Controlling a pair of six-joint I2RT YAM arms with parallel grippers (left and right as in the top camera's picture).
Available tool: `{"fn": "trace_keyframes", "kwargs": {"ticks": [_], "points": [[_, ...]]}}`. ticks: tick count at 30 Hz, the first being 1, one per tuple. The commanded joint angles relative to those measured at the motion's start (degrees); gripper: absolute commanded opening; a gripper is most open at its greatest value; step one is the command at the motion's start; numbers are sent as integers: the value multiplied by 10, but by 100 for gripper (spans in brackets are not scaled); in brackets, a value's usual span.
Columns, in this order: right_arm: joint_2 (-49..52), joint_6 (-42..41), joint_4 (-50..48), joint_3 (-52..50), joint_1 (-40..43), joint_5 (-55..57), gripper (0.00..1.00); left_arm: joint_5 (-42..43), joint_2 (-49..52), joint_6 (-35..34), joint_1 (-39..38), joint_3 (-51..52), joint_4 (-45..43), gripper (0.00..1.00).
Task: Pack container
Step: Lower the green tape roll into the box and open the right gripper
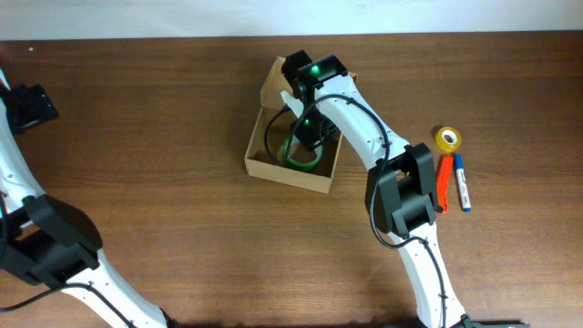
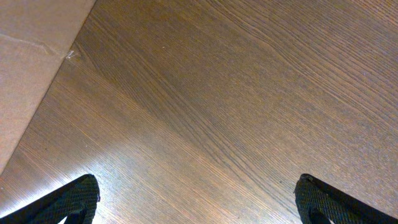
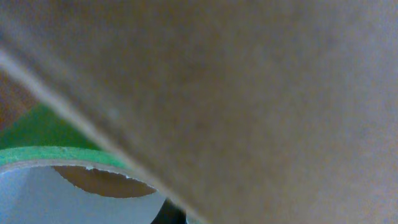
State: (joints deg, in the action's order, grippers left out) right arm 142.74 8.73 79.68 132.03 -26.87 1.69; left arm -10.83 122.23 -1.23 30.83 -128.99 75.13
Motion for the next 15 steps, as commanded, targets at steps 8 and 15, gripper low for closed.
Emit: {"fn": "trace_keyframes", "kwargs": {"ticks": [8, 15], "points": [[10, -6, 4, -2, 4, 1, 33, 6, -10, 9, 0, 4, -1, 100], [10, -7, 8, -1, 3, 0, 33, 6, -11, 9, 0, 4, -1, 100]]}}
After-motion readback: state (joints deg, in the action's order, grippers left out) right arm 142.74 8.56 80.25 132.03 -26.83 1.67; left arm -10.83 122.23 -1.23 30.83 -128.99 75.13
